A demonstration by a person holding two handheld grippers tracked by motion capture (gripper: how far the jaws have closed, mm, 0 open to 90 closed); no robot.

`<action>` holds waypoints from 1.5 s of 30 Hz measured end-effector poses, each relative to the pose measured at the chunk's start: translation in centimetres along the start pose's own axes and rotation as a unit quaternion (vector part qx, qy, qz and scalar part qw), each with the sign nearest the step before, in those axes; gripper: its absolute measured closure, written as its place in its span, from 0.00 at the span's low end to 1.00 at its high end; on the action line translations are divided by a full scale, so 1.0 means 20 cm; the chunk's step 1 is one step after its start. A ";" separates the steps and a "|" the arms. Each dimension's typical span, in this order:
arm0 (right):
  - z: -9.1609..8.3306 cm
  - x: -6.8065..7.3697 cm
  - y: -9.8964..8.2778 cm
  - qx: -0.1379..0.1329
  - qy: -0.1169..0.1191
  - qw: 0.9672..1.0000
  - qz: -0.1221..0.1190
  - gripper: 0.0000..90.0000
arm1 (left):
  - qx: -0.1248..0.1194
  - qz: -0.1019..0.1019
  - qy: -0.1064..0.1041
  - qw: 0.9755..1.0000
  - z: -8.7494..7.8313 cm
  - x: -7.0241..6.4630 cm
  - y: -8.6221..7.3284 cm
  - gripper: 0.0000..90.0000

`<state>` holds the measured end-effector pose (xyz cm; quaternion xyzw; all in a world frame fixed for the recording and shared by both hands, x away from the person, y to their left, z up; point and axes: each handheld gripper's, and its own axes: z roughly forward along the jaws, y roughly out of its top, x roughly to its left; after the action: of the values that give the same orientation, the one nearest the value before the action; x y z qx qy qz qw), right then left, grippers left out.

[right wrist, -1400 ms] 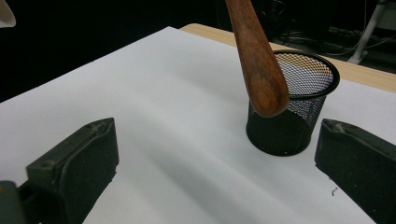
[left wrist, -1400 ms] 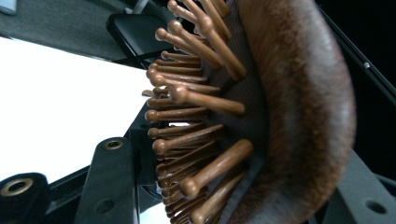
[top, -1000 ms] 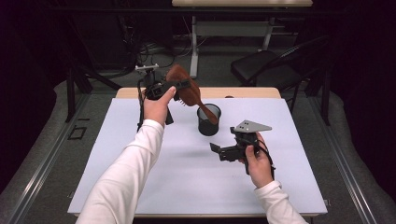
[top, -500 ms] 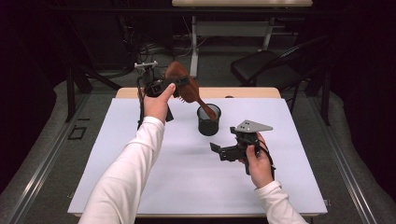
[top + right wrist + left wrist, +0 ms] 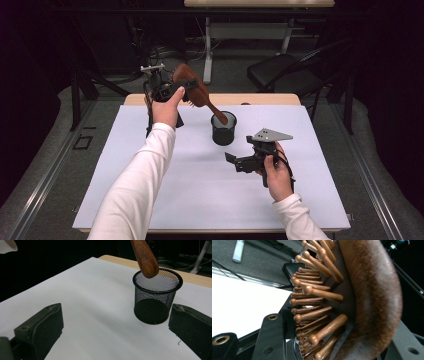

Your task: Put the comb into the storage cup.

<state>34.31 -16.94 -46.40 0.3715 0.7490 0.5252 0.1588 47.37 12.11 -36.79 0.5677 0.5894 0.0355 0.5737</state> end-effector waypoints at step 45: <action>-0.01 0.00 0.00 0.000 -0.001 1.000 -0.002 0.00 | -0.003 0.019 0.040 0.999 0.17 -0.03 -0.09 0.53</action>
<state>34.26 -17.13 -46.37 0.3706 0.7494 0.5248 0.1603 48.48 8.97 -38.70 0.5754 0.6008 0.0714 0.5502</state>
